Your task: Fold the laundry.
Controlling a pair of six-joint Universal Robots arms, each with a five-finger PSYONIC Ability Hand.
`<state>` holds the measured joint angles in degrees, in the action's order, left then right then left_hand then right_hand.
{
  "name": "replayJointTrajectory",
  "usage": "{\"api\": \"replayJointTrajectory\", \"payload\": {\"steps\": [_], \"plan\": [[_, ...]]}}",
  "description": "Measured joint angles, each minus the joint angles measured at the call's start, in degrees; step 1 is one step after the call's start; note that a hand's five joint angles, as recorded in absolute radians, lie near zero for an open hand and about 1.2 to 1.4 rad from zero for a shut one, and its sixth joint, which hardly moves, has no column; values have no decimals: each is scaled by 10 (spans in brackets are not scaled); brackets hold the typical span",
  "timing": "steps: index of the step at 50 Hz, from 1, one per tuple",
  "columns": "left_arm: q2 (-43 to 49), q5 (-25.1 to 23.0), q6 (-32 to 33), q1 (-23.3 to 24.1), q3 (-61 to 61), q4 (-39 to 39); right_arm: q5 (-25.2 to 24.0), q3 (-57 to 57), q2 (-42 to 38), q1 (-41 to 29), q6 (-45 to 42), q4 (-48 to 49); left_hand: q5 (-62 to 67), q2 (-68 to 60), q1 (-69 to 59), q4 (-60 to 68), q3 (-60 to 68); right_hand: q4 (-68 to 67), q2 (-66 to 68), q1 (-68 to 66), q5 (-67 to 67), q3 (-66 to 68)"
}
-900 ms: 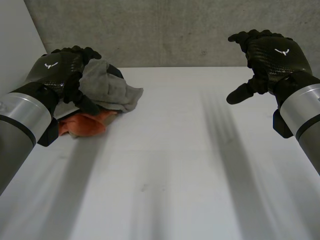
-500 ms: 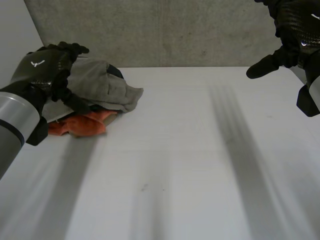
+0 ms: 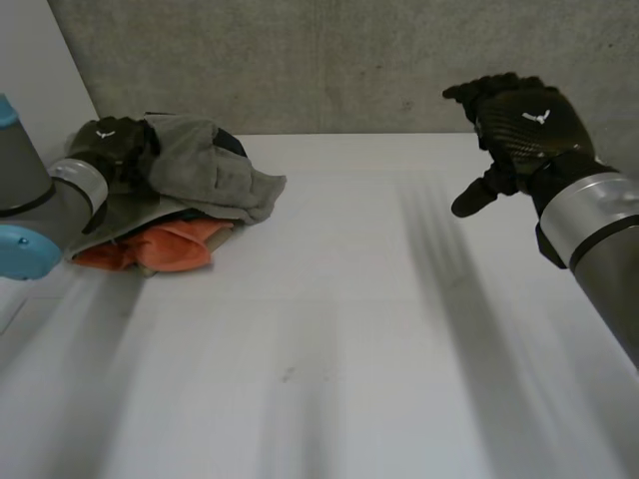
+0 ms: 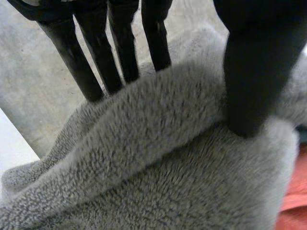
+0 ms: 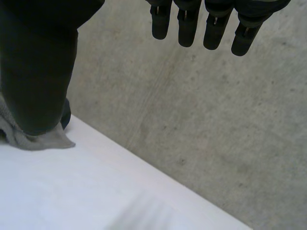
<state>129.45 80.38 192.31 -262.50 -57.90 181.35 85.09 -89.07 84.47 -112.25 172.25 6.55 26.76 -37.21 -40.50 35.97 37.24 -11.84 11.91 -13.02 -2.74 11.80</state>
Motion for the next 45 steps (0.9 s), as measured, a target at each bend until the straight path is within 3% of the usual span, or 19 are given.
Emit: {"api": "replayJointTrajectory", "payload": {"steps": [1, 2, 4, 10, 20, 28, 30, 35, 40, 45], "plan": [[8, 2, 5, 0, 7, 5, 0, 1, -7, 0, 0, 3, 37, -38, -44, 38, 38, 0, 0, 0, 0, 0], [14, 6, 10, -1, 14, 12, 1, 1, -15, 0, -1, 7, 230, -238, -218, 251, 231, 0, 0, 0, 0, 0], [9, 17, 14, 1, 19, 22, 2, 4, -27, 3, -2, 12, 267, -301, -221, 315, 286, 0, 0, 0, 0, 0], [-81, 27, -19, 32, 3, 57, 5, 17, -34, 19, -6, 16, 267, -306, -221, 325, 287, 0, 0, 0, 0, 0], [-260, -10, -160, 156, -26, 145, 15, 46, -12, 67, -3, 1, 278, -312, -221, 327, 302, 0, 0, 0, 0, 0], [-241, -25, -243, 253, -76, 120, 13, 53, -2, 92, -4, -4, 278, -312, -221, 327, 302, 0, 0, 0, 0, 0], [-221, -29, -254, 275, -98, 112, 12, 53, -4, 94, -6, -5, 254, -257, -203, 278, 260, 0, 0, 0, 0, 0], [-159, -38, -248, 310, -154, 90, 9, 52, -16, 95, -19, -8, -168, 173, 253, -164, -169, 0, 0, 0, 0, 0], [-127, -38, -205, 307, -182, 58, 4, 51, -30, 88, -41, -14, -240, 254, 298, -245, -253, 0, 0, 0, 0, 0], [-155, -33, -129, 256, -198, 30, -23, 44, -44, 61, -69, -28, -239, 254, 298, -245, -253, 0, 0, 0, 0, 0]]}}
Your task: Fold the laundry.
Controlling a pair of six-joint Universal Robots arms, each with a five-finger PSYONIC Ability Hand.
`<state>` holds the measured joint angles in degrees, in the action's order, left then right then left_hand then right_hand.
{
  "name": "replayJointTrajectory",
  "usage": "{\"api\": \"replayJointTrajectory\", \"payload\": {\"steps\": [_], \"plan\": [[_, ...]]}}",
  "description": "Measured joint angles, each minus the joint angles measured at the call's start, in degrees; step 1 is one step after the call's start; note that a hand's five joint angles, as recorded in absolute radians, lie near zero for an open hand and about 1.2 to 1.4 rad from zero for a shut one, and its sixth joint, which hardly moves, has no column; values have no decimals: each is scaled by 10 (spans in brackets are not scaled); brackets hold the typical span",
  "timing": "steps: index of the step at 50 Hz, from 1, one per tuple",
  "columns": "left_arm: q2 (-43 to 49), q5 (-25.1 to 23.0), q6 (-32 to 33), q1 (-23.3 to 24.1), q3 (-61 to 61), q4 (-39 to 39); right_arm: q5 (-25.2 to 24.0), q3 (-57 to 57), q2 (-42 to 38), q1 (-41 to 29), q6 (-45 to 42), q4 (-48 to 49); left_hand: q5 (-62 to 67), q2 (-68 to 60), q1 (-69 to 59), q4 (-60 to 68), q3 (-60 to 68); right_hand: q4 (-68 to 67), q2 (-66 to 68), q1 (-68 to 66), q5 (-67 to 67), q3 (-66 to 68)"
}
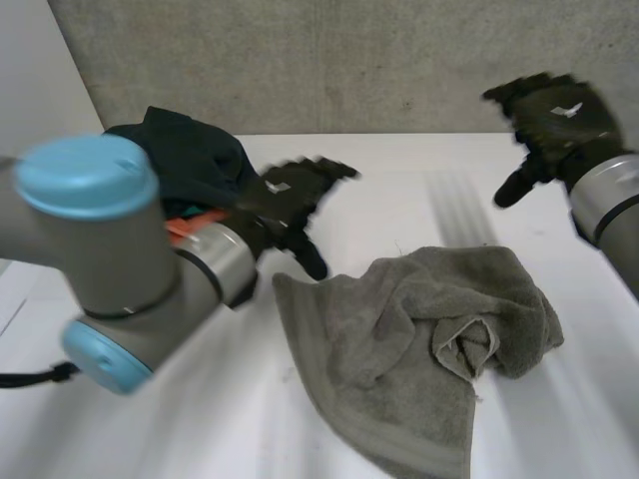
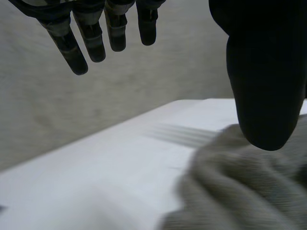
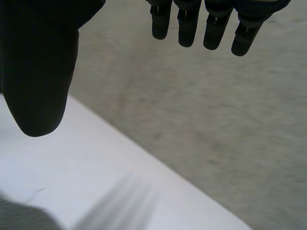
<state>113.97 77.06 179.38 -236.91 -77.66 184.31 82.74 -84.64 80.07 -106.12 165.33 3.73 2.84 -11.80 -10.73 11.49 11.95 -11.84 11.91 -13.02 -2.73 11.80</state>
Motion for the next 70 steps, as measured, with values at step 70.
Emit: {"api": "replayJointTrajectory", "payload": {"steps": [70], "plan": [[-129, -48, 186, -132, -212, 36, -83, -35, 3, 57, -248, -247, -1, 2, -5, -2, -1, 0, 0, 0, 0, 0]]}}
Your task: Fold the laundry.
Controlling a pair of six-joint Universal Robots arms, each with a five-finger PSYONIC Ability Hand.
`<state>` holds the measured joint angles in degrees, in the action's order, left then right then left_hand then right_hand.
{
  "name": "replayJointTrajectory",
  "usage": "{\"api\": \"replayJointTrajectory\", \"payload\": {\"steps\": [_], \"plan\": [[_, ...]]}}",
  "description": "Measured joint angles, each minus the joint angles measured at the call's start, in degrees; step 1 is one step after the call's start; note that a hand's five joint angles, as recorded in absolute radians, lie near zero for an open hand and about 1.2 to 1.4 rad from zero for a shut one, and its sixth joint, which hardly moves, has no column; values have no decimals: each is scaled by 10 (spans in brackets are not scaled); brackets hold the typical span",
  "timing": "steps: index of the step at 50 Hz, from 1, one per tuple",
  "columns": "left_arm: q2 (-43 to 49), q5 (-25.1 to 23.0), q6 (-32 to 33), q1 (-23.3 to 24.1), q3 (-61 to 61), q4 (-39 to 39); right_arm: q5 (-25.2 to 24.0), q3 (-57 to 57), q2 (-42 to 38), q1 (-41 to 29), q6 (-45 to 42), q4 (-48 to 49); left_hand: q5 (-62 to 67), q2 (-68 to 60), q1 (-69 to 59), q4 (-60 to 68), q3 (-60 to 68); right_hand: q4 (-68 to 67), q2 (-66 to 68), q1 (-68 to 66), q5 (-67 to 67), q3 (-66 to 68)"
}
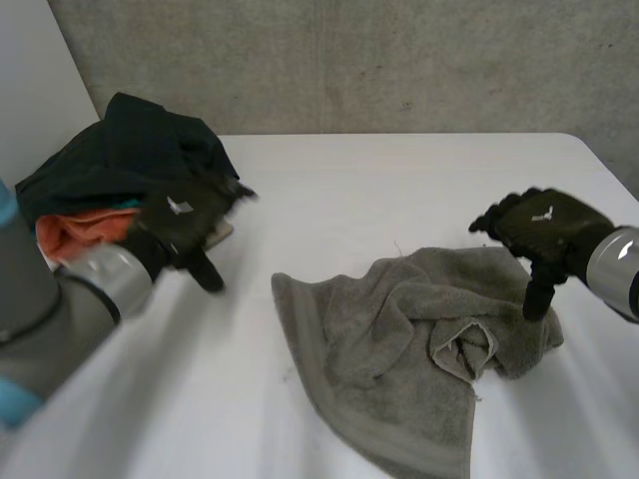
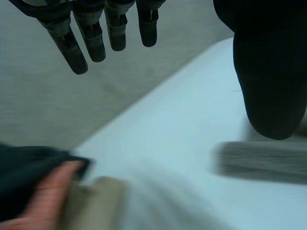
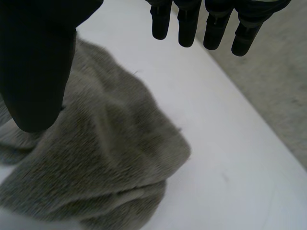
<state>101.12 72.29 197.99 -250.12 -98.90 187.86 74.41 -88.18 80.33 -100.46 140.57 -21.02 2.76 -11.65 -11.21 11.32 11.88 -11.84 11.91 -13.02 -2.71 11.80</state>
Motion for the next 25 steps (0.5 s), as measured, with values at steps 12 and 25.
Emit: {"api": "replayJointTrajectory", "payload": {"steps": [12, 25], "plan": [[91, 35, 3, 116, -38, 65, -2, -65, -43, 5, -25, 113, 49, -57, -60, 62, 53, 0, 0, 0, 0, 0], [158, 56, 11, 166, -1, 68, -26, -68, -86, 29, -49, 141, 71, -80, -81, 84, 76, -53, 51, -35, -49, 53]]}}
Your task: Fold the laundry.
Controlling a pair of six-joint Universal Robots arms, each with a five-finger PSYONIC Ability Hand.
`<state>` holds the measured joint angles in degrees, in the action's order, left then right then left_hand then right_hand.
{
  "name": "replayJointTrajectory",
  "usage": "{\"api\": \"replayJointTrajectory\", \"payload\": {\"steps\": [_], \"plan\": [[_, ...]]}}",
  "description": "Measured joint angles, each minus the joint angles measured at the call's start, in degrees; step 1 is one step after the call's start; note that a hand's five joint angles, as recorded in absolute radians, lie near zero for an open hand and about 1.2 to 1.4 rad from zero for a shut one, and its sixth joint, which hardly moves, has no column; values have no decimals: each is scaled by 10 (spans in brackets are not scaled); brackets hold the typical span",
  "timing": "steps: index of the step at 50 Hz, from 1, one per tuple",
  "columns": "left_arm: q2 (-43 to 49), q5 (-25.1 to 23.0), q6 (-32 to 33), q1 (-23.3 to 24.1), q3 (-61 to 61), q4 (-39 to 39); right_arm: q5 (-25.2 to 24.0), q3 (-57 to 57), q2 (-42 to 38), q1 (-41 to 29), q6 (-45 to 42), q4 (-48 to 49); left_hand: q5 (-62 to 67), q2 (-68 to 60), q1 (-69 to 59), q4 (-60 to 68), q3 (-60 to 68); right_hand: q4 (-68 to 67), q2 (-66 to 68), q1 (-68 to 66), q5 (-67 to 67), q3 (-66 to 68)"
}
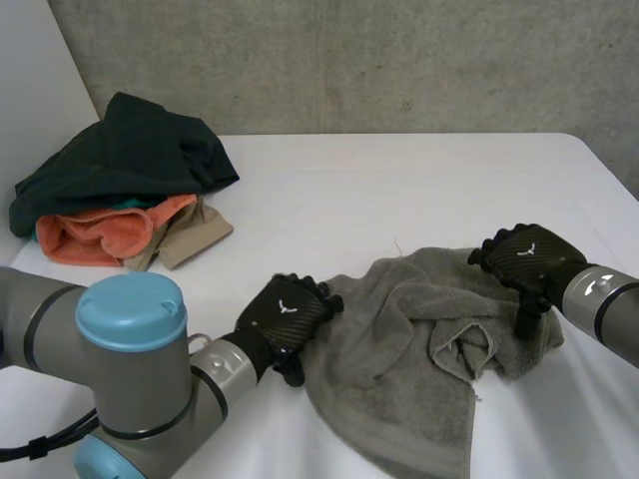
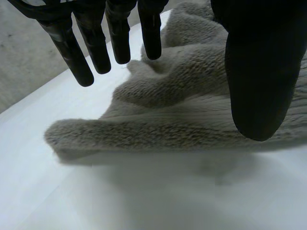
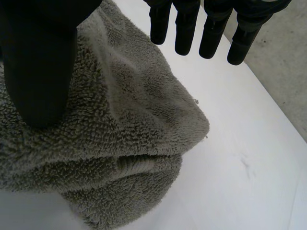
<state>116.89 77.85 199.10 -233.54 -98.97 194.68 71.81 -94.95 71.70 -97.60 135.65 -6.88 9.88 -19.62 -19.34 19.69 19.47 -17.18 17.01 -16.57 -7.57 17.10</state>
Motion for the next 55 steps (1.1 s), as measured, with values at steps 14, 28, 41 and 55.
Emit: {"api": "replayJointTrajectory", "payload": {"steps": [14, 28, 41, 55], "plan": [[45, 5, 2, 43, 32, 7, 9, 10, -51, -11, -38, 3, 358, -367, -386, 367, 366, -159, 164, -168, -157, 161], [8, 95, 19, -28, 260, 57, 82, 181, -38, -75, 87, 164, 463, -487, -460, 490, 486, -510, 502, -462, -487, 506], [-49, 46, -32, -90, 306, 17, 40, 114, 38, -104, 185, 412, 463, -487, -460, 490, 487, -510, 502, -462, -498, 508], [-71, -23, 62, -117, -53, 2, -41, -48, -43, -65, -110, 75, 65, -81, -17, 80, 85, -137, 121, -103, -134, 136]]}}
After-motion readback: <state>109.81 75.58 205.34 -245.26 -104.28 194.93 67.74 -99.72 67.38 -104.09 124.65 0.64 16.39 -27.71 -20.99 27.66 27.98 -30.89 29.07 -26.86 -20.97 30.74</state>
